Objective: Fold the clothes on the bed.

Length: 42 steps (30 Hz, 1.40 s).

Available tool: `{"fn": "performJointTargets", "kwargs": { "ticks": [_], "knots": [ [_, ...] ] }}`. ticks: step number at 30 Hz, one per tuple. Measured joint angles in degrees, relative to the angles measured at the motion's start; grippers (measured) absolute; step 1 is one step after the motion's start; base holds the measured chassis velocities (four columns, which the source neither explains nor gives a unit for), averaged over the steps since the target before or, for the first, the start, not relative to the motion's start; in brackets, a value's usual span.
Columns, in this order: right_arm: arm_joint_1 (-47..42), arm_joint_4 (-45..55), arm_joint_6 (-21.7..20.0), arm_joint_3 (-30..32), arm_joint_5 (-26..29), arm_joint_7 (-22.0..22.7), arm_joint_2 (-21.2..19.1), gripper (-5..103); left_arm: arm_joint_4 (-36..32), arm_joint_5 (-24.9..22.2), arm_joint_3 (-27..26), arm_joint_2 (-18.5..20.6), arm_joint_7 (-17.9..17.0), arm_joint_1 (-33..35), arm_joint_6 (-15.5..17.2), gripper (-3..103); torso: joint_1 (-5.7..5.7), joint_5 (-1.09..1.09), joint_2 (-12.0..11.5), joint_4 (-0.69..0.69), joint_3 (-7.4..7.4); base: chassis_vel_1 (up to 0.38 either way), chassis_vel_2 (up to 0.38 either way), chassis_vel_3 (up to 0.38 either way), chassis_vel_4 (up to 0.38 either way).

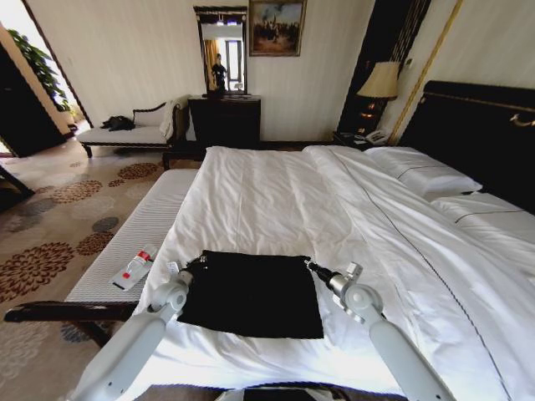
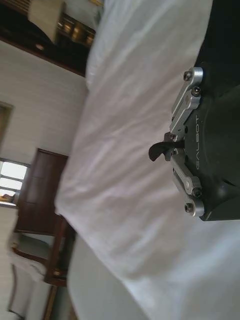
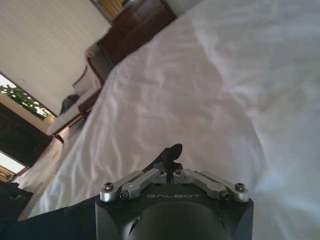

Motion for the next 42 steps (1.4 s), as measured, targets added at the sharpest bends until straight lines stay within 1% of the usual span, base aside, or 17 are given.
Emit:
{"fn": "performJointTargets", "kwargs": {
  "ticks": [1,2,3,4,5,6,7,9,11,13,17,18,22,28,39,40,42],
  "knots": [
    [0.0,2.7,0.0,0.7,0.4,0.7,-0.9,1,-3.0,-0.5,-1.0,1.1,-0.7,-0.1,-0.2,0,0.0,0.0,0.0,0.0,-0.01,0.0,0.0,0.0,0.0],
    [0.0,2.7,0.0,0.7,0.4,0.7,-0.9,1,-3.0,-0.5,-1.0,1.1,-0.7,-0.1,-0.2,0,0.0,0.0,0.0,0.0,-0.01,0.0,0.0,0.0,0.0],
    [0.1,5.0,0.0,1.2,1.0,1.3,-1.5,1,-5.5,-1.2,-1.8,2.1,-1.3,-0.3,-0.3,0,0.0,0.0,0.0,0.0,-0.01,0.0,0.0,0.0,0.0],
    [0.2,5.9,0.0,1.5,1.4,1.5,-1.8,1,-6.5,-1.6,-2.1,2.5,-1.6,-0.4,-0.4,0,0.0,0.0,0.0,0.0,-0.01,0.0,0.0,0.0,0.0],
    [0.3,9.7,-0.1,2.4,3.1,2.5,-2.9,1,-10.2,-2.8,-3.5,4.1,-2.4,-0.4,-0.5,0,0.0,0.01,0.0,-0.01,-0.01,0.0,0.0,0.0,0.0],
    [0.3,11.8,-0.2,3.1,4.0,3.1,-3.5,1,-12.1,-3.2,-4.7,5.0,-2.7,-0.1,-0.6,0,0.0,0.02,0.0,-0.01,-0.01,0.0,0.0,0.0,0.0],
    [0.3,11.8,-0.2,3.1,4.0,3.1,-3.5,1,-12.1,-3.2,-4.7,5.0,-2.7,-0.1,-0.6,0,0.0,0.02,0.0,-0.01,-0.01,0.0,0.0,0.0,0.0],
    [0.0,14.6,-0.3,4.2,4.9,3.7,-4.3,1,-14.4,-3.2,-6.4,6.2,-2.6,1.0,-1.0,0,0.0,0.01,0.0,-0.01,-0.01,0.0,0.0,0.0,0.0],
    [-1.0,18.8,-0.5,6.6,7.0,5.0,-5.6,1,-17.4,-2.2,-9.9,7.5,-1.2,4.1,-1.9,0,0.0,-0.01,0.0,0.0,-0.01,0.0,0.0,0.0,0.0],
    [-1.3,19.8,-0.6,7.4,7.7,5.6,-5.9,1,-18.0,-2.1,-10.8,7.7,-1.1,5.0,-2.0,0,0.0,-0.01,0.0,0.0,-0.01,0.0,0.0,0.0,0.0],
    [-2.4,23.7,-0.9,10.3,10.7,7.9,-6.8,1,-22.0,-3.0,-16.6,8.5,-0.7,9.4,-2.3,0,0.0,0.0,0.0,0.0,-0.01,0.0,0.0,0.0,0.0],
    [-2.4,23.7,-0.9,10.3,10.7,7.9,-6.8,1,-22.0,-3.0,-16.6,8.5,-0.7,9.4,-2.3,0,0.0,0.0,0.0,0.0,-0.01,0.0,0.0,0.0,0.0],
    [-3.8,26.8,-1.2,13.1,12.9,9.2,-7.7,1,-25.9,-3.7,-20.4,9.5,-1.0,12.8,-2.4,0,0.0,0.0,0.0,0.0,0.0,0.0,0.0,0.0,0.0],
    [-6.2,29.2,-1.7,16.5,14.8,9.9,-8.0,1,-29.4,-4.1,-23.1,9.7,-1.5,15.8,-2.6,0,0.0,0.01,0.0,-0.01,-0.01,0.0,0.0,0.0,0.0],
    [-9.6,33.2,-2.0,20.0,15.9,10.4,-8.2,1,-31.4,-3.6,-23.7,7.9,-2.4,18.3,-2.7,0,0.0,0.0,0.0,-0.01,-0.01,0.0,0.0,0.0,0.0],
    [-11.8,35.6,-2.1,21.8,16.4,10.7,-8.1,1,-33.3,-3.3,-25.3,6.4,-2.8,20.8,-3.0,0,0.01,-0.01,0.0,-0.01,0.0,0.0,0.0,0.0,0.0],
    [-13.5,35.9,-2.3,22.8,16.3,10.8,-7.9,1,-35.0,-3.3,-26.8,5.8,-2.9,23.1,-3.0,0,0.01,0.0,0.0,0.0,0.0,0.0,0.0,0.0,0.0]
  ]
}}
